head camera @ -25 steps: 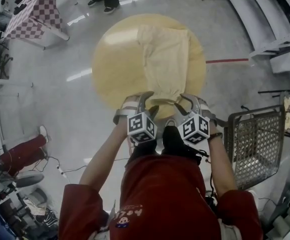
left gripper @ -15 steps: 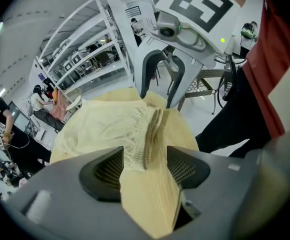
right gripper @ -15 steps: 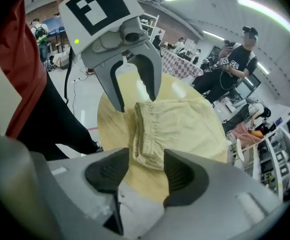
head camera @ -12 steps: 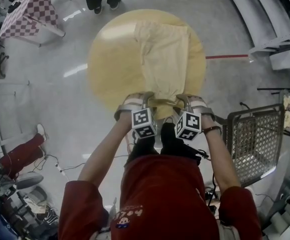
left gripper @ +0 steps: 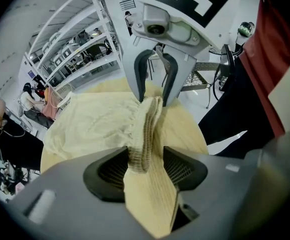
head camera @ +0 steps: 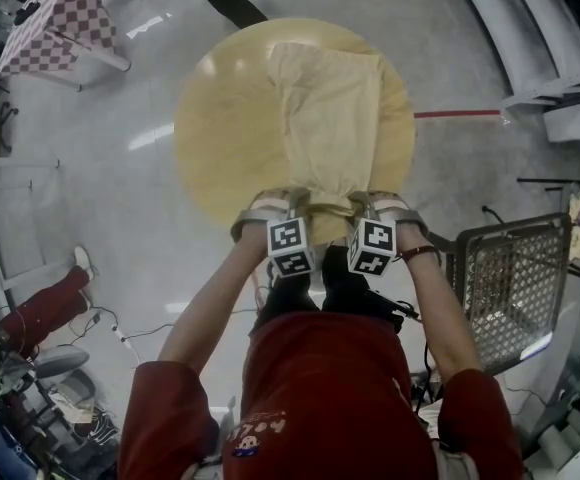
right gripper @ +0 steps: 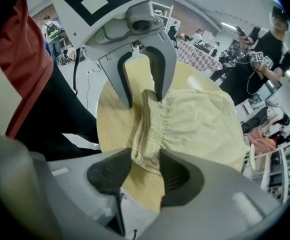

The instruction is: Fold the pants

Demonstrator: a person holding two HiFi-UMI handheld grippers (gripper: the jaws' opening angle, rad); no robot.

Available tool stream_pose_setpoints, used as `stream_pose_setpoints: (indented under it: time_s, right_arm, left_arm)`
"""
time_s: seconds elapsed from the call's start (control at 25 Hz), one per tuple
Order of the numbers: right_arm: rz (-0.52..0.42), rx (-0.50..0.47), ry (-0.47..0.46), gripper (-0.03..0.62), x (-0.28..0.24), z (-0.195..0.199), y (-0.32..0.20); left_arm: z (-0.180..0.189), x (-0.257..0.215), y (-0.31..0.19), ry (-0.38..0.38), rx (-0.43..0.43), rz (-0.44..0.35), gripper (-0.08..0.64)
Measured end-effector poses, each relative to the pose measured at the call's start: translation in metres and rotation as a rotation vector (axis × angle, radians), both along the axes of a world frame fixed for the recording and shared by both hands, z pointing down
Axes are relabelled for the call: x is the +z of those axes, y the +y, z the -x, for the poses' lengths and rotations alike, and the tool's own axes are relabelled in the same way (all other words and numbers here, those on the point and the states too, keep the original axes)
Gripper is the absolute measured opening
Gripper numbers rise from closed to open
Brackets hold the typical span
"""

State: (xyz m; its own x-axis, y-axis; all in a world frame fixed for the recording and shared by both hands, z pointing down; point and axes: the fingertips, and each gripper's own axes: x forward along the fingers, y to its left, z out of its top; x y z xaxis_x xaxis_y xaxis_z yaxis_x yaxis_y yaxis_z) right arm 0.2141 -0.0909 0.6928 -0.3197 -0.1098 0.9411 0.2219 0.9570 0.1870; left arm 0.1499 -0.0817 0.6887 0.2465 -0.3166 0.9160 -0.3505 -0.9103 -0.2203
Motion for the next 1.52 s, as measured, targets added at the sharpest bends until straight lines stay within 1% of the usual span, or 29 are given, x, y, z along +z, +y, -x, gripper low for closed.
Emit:
stream_pose_setpoints:
  time_s: [0.08,0.16,0.24,0.36,0.44,0.72,0.92,1.04,1.28,1.52]
  right_arm:
    - [0.013,-0.003,0.008,0.158,0.003,0.001,0.002]
    - [0.026,0.006,0.005,0.135,0.006,0.001,0.004]
    - [0.030,0.019,-0.006,0.110,0.006,0.002,0.004]
    - [0.033,0.041,-0.017,0.080,0.004,0.004,0.000]
    - [0.032,0.051,-0.025,0.071,0.002,0.004,-0.001]
    - [0.028,0.072,-0.036,0.064,-0.011,0.001,0.007]
    - [0.030,0.076,-0.039,0.063,-0.023,-0.005,0.023]
    - [0.024,0.083,-0.046,0.063,-0.035,0.000,0.035]
    - [-0.018,0.127,-0.081,0.061,-0.067,0.008,0.042]
    - [-0.094,0.163,-0.110,0.061,-0.102,0.022,0.029]
  left_arm:
    - [0.003,0.001,-0.002,0.003,-0.008,-0.002,0.228]
    - [0.006,0.002,-0.004,-0.008,-0.010,-0.024,0.141]
    - [0.008,0.004,-0.004,-0.007,-0.011,-0.025,0.130]
    - [0.009,0.005,-0.004,-0.004,-0.011,-0.018,0.126]
    - [0.009,0.004,-0.003,-0.002,-0.011,-0.019,0.123]
    - [0.005,-0.009,0.008,0.008,-0.008,-0.031,0.106]
    - [-0.001,-0.023,0.026,0.025,0.011,-0.037,0.103]
    - [0.003,-0.034,0.039,0.030,0.030,-0.043,0.103]
    - [0.011,-0.067,0.047,0.047,0.060,-0.080,0.101]
    - [0.023,-0.104,0.038,0.049,0.096,-0.138,0.100]
